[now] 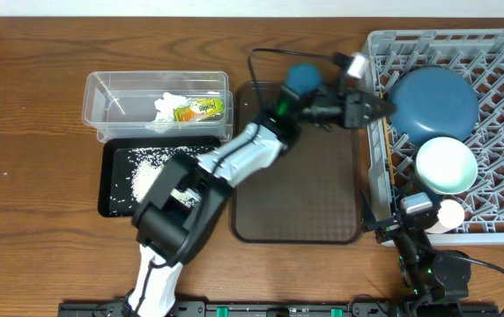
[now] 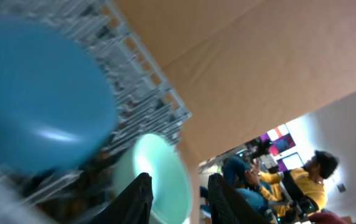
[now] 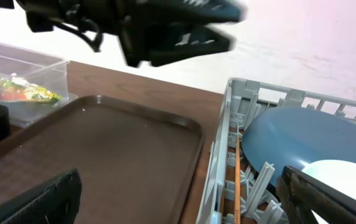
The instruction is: Sort waste into correct bins and load items into the dishwasher rack
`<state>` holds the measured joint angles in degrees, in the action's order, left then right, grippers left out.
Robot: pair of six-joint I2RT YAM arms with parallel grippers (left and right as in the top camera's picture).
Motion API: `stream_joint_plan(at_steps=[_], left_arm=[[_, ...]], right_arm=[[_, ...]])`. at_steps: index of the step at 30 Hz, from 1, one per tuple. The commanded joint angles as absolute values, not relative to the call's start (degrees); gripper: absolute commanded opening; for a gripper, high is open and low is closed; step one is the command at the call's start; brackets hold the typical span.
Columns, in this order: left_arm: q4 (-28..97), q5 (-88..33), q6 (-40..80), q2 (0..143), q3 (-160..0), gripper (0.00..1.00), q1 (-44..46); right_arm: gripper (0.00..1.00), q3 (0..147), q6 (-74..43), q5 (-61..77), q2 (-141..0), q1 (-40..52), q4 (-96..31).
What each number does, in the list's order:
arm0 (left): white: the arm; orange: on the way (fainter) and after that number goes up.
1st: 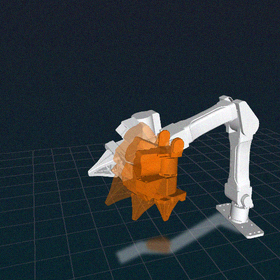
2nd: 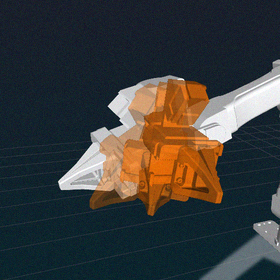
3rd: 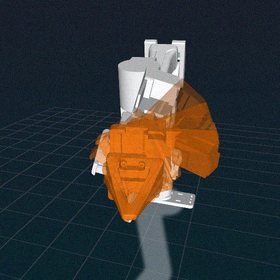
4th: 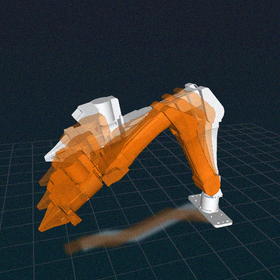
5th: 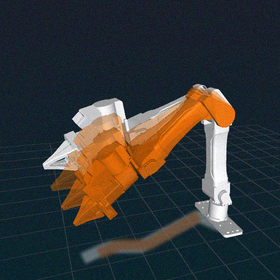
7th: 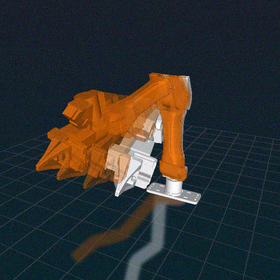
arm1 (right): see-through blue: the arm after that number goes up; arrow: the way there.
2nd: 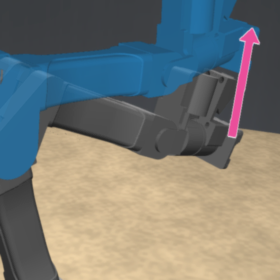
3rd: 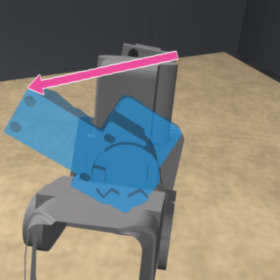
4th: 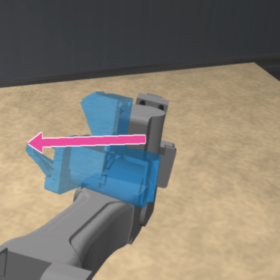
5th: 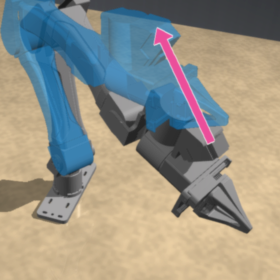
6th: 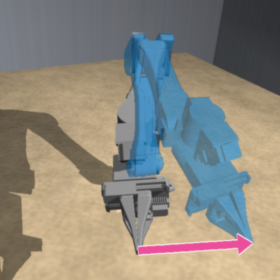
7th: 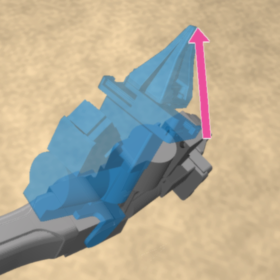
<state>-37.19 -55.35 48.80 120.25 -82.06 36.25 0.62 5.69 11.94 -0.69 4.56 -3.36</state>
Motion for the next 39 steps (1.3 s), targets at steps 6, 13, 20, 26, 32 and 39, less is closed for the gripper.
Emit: stream_joint_plan(at_steps=[6, 13, 20, 26, 32, 39], left_arm=[[4.4, -46.1, 20.8, 104.4, -83.8, 0.33, 26.9], [44.1, -9.5, 13.5, 87.7, -83.8, 0.33, 23.0], [65.3, 3.5, 13.6, 74.7, -83.8, 0.45, 17.6], [73.5, 3.5, 15.3, 66.0, -83.7, 0.65, 10.8], [73.7, 3.5, 15.2, 61.6, -83.7, 0.82, 9.0], [73.5, 3.5, 15.3, 61.2, -83.7, 0.88, 9.0]], right_arm=[[0.99, 0.4, 6.3, 12.0, -0.3, 3.9, -3.4], [0.99, 0.4, 5.8, 13.2, -0.3, 3.9, -1.9], [0.99, 0.4, 2.6, 22.1, -0.3, 3.9, -0.6], [0.99, 0.6, -3.9, 25.7, -0.3, 3.9, -2.3], [0.99, 8.6, -8.6, 24.8, -1.6, 3.9, -7.6], [0.99, 35.3, -4.9, 13.3, -17.2, 3.9, -38.4]])
